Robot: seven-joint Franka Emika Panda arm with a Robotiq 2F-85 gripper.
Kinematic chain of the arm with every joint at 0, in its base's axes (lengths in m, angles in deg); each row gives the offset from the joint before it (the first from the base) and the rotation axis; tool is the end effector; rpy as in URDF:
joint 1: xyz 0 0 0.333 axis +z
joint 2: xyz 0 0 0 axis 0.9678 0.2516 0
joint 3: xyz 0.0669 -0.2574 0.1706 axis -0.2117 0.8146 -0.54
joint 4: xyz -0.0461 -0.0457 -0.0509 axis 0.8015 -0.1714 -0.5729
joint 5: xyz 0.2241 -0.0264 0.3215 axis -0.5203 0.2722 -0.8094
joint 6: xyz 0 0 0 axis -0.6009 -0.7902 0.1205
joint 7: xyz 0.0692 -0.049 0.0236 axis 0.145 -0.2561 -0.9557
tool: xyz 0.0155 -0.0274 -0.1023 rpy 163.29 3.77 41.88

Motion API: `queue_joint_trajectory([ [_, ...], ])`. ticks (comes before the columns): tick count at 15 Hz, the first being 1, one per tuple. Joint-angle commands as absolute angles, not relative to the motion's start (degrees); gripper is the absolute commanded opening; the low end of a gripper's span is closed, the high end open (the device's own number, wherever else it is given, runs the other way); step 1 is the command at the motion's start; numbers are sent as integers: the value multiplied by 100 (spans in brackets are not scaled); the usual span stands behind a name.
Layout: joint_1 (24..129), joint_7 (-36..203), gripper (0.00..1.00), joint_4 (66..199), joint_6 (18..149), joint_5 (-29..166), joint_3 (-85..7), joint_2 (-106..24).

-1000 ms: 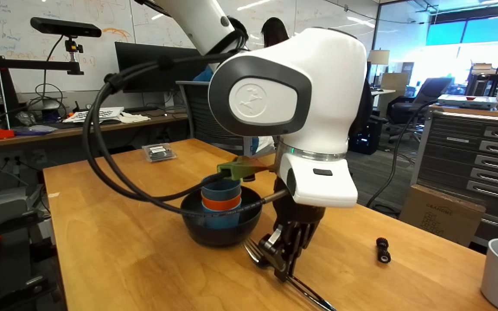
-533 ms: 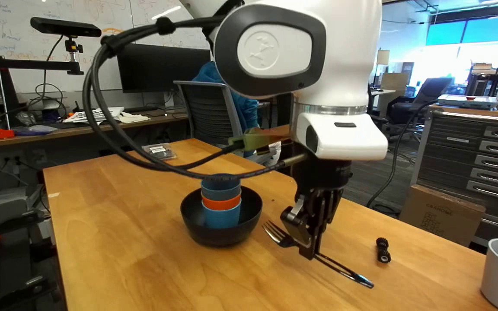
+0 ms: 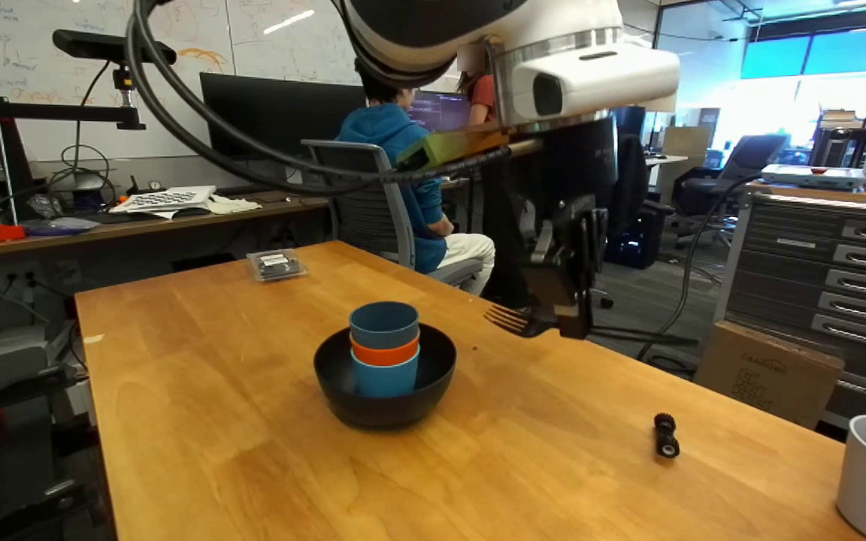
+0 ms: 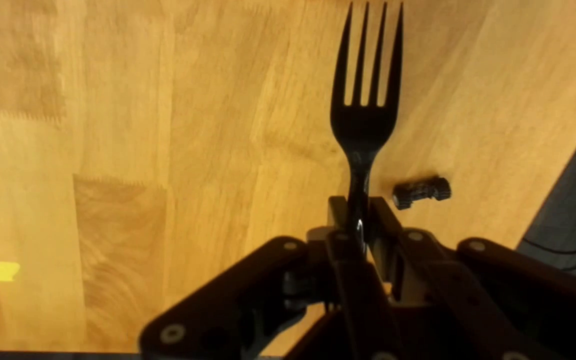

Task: Stack the cups in the bowl then put the fork in the dark blue cup

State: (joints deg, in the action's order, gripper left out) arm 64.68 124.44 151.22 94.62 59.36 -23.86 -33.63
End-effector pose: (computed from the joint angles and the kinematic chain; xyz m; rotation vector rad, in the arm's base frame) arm 0.5596 -0.3077 0.2992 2.4058 -1.9450 0.3347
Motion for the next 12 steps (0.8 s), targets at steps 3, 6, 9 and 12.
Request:
queue_joint_trajectory([
  [3, 7148, 12352, 13, 16434, 10582, 7171, -2278, -4507],
  [6, 7391, 12401, 13, 17044, 10992, 7990, -2284, -4839],
  [9, 7550, 12560, 13, 17537, 11622, 8947, -2176, -5005],
  [12, 7675, 12999, 13, 17845, 12385, 10177, -1880, -5070],
])
